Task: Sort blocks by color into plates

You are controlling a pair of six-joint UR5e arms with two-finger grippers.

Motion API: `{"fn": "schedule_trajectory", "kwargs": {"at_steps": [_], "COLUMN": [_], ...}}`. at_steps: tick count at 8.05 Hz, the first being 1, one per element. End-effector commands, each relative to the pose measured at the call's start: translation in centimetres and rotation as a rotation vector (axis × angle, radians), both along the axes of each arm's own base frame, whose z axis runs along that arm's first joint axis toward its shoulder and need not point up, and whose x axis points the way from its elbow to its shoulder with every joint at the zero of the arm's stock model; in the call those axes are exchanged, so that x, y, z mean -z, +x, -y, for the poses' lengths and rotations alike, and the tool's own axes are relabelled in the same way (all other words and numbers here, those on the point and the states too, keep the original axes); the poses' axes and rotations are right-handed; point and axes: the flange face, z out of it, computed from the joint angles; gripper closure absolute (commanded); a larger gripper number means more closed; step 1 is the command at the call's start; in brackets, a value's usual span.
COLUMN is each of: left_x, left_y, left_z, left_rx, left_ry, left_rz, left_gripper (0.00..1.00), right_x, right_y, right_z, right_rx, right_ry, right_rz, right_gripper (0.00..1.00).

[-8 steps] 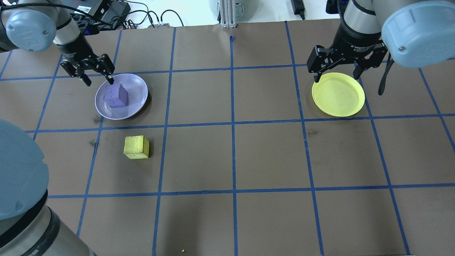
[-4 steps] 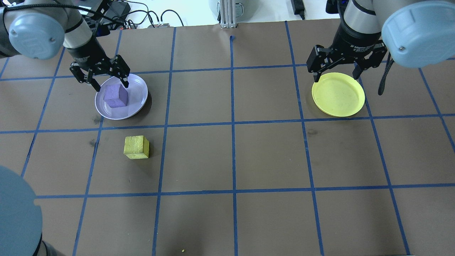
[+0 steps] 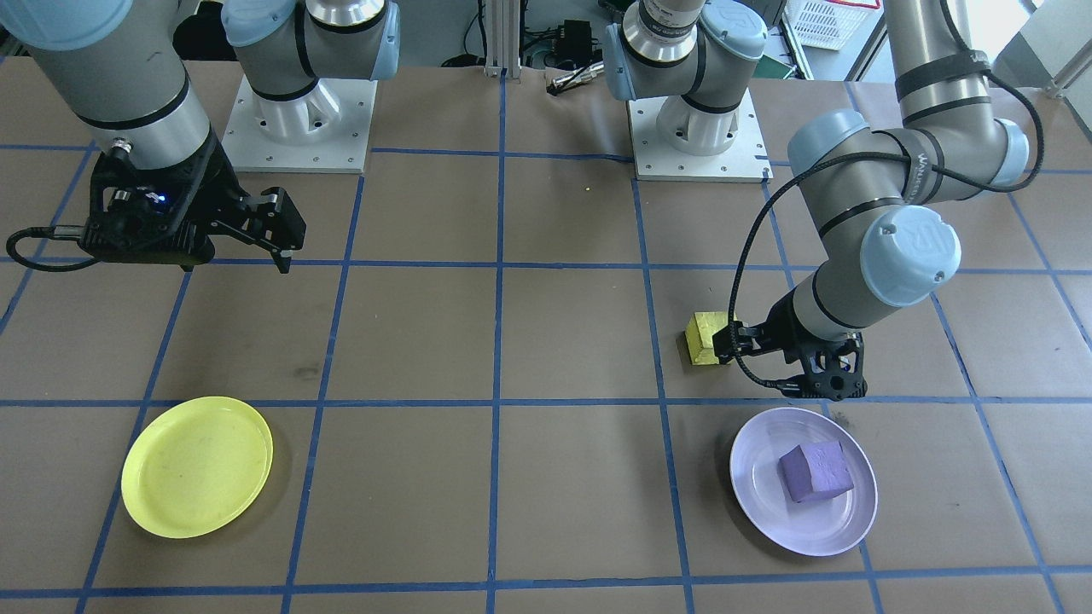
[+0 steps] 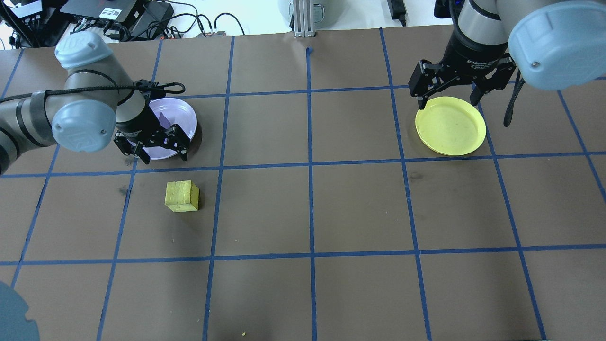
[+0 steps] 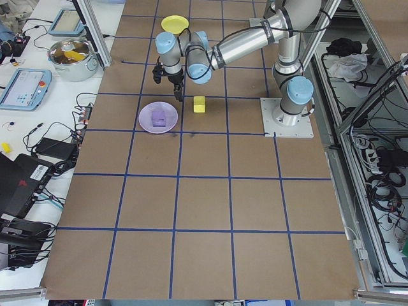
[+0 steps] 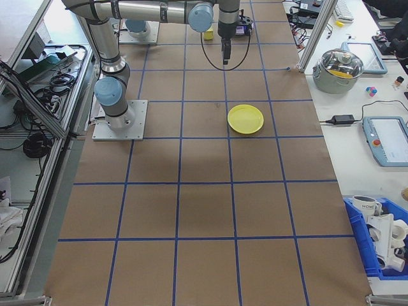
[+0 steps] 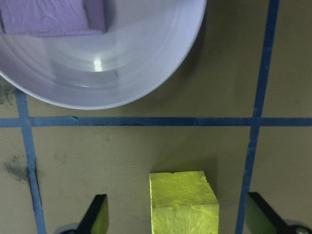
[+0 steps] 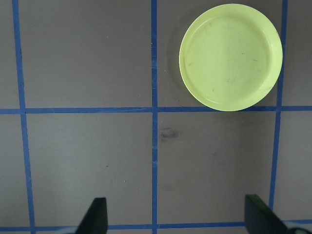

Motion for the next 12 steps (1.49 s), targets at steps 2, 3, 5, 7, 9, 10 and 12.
{"fn": "schedule_trajectory", "kwargs": {"at_steps": [2, 3, 5, 7, 9, 10, 12], "left_x": [3.4, 4.1, 5.4, 6.4, 7.4, 7.6, 7.4], "left_y": [-0.4, -0.4, -0.4, -0.6, -0.8, -0.8, -0.8], "left_z": [-1.7, -1.8, -1.8, -2.8, -3.7, -3.9, -3.9], "left_rx": [0.001, 0.007, 0.000, 0.001, 0.000, 0.000, 0.059], "left_ry": [0.055, 0.070, 0.100, 0.140, 0.168, 0.172, 0.165], "left_rz": [-0.008, -0.011, -0.025, -0.033, -0.037, -0.038, -0.046], "left_gripper": [0.00, 0.00, 0.00, 0.00, 0.00, 0.01, 0.39], "right_x": [0.0, 0.0, 0.1, 0.2, 0.3, 0.3, 0.3], "right_y": [0.0, 0.0, 0.0, 0.0, 0.0, -0.1, -0.1], "right_z": [0.0, 0.0, 0.0, 0.1, 0.2, 0.2, 0.2], "right_rx": [-0.001, 0.000, -0.001, 0.003, 0.002, 0.002, 0.000], "right_ry": [0.000, 0.000, 0.001, 0.004, 0.007, 0.007, 0.006], "right_rz": [-0.002, -0.002, -0.002, -0.002, -0.002, -0.003, -0.005], "right_gripper": [0.00, 0.00, 0.00, 0.00, 0.00, 0.00, 0.00]}}
